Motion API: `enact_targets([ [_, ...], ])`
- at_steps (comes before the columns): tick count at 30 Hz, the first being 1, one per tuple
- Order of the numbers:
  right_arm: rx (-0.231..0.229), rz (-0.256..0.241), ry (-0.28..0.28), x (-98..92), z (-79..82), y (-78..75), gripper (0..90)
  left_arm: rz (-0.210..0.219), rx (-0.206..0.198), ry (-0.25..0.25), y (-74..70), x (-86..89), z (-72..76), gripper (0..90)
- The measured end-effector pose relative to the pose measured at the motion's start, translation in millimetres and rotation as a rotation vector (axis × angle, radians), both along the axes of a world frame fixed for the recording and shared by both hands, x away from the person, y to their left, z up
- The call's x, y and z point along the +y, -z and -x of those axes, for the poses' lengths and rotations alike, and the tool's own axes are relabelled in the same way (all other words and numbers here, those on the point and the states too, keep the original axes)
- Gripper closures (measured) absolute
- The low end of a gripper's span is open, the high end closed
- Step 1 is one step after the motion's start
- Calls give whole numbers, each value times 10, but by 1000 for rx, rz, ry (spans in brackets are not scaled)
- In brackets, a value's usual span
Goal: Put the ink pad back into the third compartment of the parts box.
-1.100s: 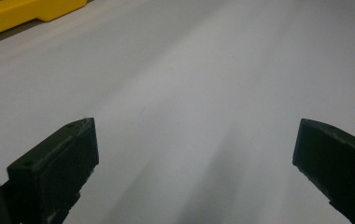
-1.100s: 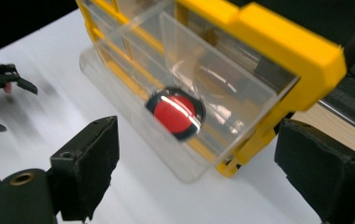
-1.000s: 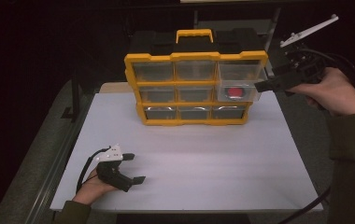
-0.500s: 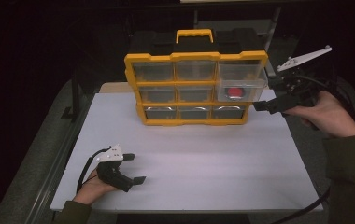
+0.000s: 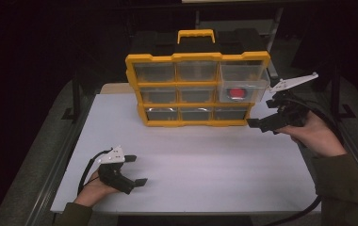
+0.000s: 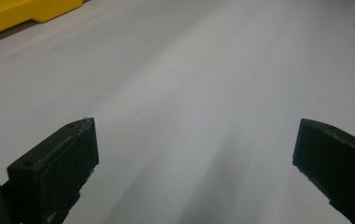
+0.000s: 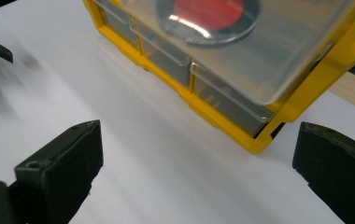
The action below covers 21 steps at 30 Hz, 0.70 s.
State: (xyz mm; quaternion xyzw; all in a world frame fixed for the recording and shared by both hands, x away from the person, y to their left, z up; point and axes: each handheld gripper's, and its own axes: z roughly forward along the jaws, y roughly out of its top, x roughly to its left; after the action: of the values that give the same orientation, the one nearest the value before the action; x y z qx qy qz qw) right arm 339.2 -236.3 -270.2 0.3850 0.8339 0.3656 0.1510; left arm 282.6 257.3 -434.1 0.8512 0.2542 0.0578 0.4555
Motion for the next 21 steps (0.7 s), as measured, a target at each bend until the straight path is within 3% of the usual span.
enact_targets([
  [11,-11,-11,-22,173,99,508,11,-9,-2,2,0,14,-4,0],
  [21,7,-31,-35,332,150,905,3,-5,-1,2,3,13,-2,0],
])
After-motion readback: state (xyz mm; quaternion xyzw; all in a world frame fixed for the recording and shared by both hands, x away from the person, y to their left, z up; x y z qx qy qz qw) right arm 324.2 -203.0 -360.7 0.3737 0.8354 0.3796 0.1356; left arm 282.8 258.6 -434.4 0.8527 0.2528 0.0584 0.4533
